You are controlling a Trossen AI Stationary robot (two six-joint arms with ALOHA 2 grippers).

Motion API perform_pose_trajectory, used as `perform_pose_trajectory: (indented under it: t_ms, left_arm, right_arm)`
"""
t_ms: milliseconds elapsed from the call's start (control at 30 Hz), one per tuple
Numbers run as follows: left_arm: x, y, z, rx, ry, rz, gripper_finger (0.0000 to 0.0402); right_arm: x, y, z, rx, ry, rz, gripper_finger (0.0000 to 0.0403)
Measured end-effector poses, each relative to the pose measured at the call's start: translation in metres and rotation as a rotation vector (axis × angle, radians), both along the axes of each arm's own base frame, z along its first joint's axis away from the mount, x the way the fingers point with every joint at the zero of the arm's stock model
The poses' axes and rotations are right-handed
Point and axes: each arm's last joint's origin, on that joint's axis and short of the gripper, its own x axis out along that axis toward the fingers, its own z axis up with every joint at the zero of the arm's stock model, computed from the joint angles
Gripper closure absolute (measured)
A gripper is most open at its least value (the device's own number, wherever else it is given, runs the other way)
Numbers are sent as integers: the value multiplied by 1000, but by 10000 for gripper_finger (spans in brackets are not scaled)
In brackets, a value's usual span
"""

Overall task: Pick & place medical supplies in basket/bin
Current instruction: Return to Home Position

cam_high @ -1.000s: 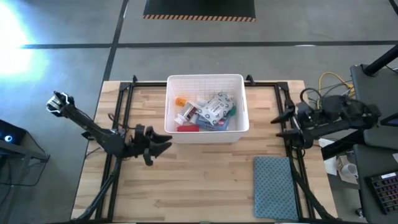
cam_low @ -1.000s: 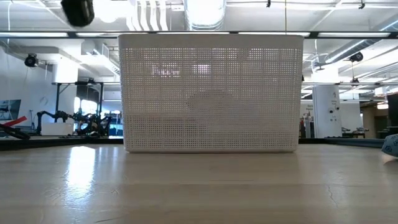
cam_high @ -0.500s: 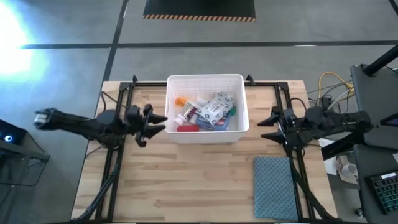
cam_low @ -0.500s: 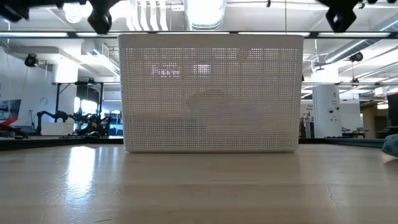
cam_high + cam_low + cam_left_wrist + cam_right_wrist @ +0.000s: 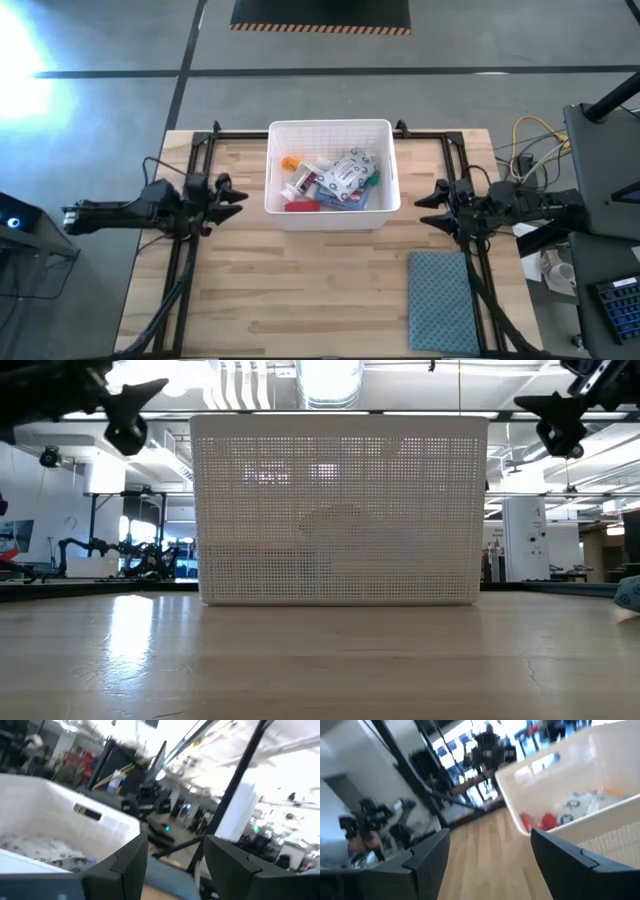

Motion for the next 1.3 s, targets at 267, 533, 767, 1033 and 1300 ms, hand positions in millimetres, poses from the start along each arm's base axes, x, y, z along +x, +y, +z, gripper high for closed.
perform_pose_trajectory:
  t_ms: [267,533,767,1033,1300]
  left_arm:
    - [-12,-1,-38,-10,-52,-6,226]
    - [-6,0,-45,-39,119,4,226]
    - [-6,0,-49,-48,143,6,226]
    - [-1,0,-54,-51,203,7,226]
    - [5,1,-62,-55,283,9,226]
  right_arm:
    - [-1,-1,-30,18,-83,-30,143]
    - [7,1,-58,-4,-12,-13,145]
    - [10,1,-70,-81,14,-17,140]
    - [11,0,-70,-200,10,-38,147]
    - [13,-3,-72,-290,50,-145,147]
